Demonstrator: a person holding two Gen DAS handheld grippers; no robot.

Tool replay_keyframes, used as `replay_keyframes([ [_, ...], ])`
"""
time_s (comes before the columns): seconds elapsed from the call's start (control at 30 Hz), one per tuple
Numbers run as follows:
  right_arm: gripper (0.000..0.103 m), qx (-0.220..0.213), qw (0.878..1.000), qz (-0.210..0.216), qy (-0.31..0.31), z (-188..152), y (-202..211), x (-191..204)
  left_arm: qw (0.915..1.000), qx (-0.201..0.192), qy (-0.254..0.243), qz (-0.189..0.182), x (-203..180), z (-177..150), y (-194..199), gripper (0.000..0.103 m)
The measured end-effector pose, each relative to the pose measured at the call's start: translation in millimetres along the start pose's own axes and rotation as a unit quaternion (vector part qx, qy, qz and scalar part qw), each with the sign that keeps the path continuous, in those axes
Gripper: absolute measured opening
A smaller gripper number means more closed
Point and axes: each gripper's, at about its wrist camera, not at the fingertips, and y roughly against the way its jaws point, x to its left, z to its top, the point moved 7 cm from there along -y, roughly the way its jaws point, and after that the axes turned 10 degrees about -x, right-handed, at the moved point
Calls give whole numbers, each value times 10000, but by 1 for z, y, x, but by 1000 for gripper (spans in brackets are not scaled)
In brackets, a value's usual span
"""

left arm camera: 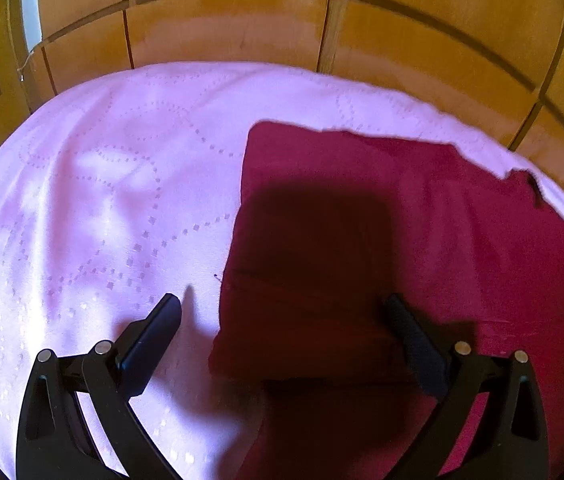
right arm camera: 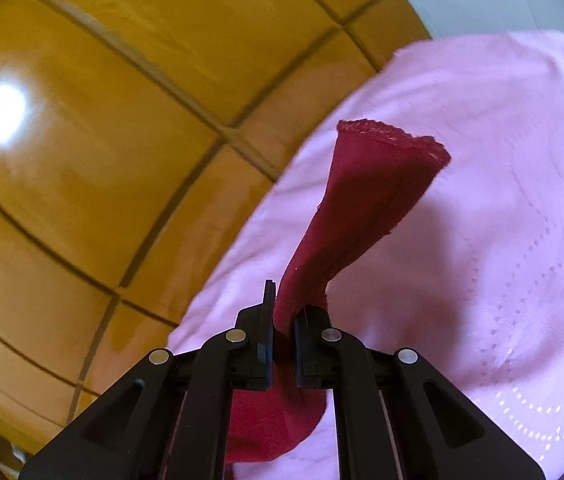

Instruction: Fold small clothes

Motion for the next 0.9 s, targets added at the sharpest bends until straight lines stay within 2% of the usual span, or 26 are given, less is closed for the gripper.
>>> replay_keyframes([
  [0.17,7,161,9987,469,153,-12,5,52,9993,-339,71,-122,5,0,22,101],
  [0.37,7,604,9918,1071,360,-55,2,123,9978,-475,334,-309,19,-3,43,101],
  [0.63,7,1291,9690,1855,1002,-144,6,219,9959,-499,614,-446,39,-8,54,101],
  [0.9,7,1908,9417,2130,1774,-245,-4,260,9955,-470,685,-461,47,-17,59,101],
])
